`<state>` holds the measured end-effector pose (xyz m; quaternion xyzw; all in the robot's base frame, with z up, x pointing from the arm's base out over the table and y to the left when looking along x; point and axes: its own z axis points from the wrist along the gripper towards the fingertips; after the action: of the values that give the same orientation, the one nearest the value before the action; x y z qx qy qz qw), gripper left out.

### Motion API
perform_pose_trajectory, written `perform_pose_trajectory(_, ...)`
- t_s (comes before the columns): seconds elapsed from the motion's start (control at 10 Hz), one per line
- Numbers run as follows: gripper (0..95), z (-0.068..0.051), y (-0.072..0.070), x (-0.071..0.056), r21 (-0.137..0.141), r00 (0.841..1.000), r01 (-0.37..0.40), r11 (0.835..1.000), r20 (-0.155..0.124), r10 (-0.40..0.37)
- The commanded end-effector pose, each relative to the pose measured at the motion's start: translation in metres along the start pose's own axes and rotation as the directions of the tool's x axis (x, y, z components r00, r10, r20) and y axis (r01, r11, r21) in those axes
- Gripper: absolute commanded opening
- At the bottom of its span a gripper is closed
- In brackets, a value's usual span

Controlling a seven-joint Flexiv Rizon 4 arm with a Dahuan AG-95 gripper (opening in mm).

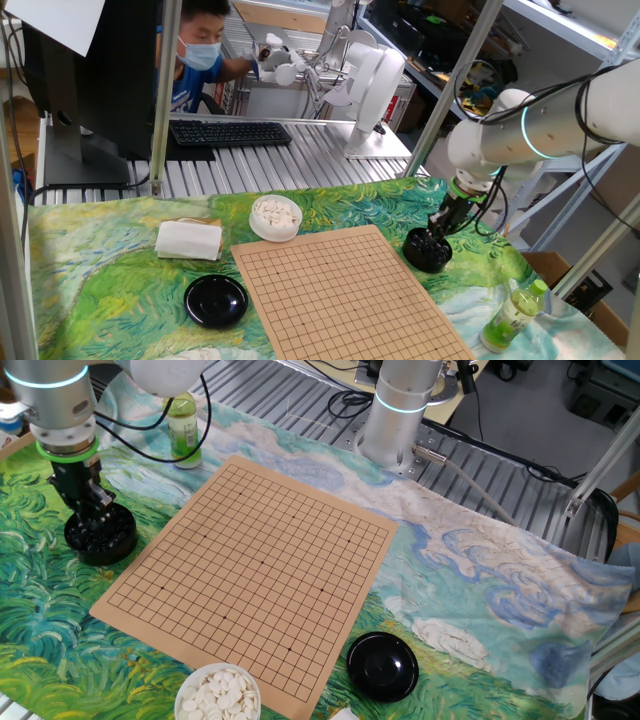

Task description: Play the first move as black on the 3-4 point in the upper right corner of the Go board

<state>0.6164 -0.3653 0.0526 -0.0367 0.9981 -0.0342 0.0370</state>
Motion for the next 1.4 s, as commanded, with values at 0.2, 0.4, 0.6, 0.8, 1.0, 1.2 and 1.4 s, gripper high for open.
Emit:
perform_pose_trajectory(0.2,19.0,0.002,-0.001,-0.002,0.003,1.0,0.011,1.0,0.004,-0.011)
perform_pose_trajectory(0.4,19.0,0.003,-0.002,-0.005,0.003,1.0,0.022,1.0,0.004,-0.022)
perform_pose_trajectory(0.6,19.0,0.007,-0.003,-0.006,0.001,0.999,0.037,0.999,0.005,-0.037)
perform_pose_trajectory(0.8,19.0,0.013,-0.002,-0.006,-0.003,0.999,0.039,0.999,0.009,-0.039)
perform_pose_trajectory(1.0,19.0,0.015,-0.002,-0.005,-0.007,0.999,0.036,0.999,0.007,-0.036)
perform_pose_trajectory(1.2,19.0,0.015,-0.002,-0.004,-0.008,0.999,0.034,0.999,0.007,-0.034)
perform_pose_trajectory(1.4,19.0,0.013,0.0,0.0,-0.009,1.0,0.024,1.0,0.005,-0.024)
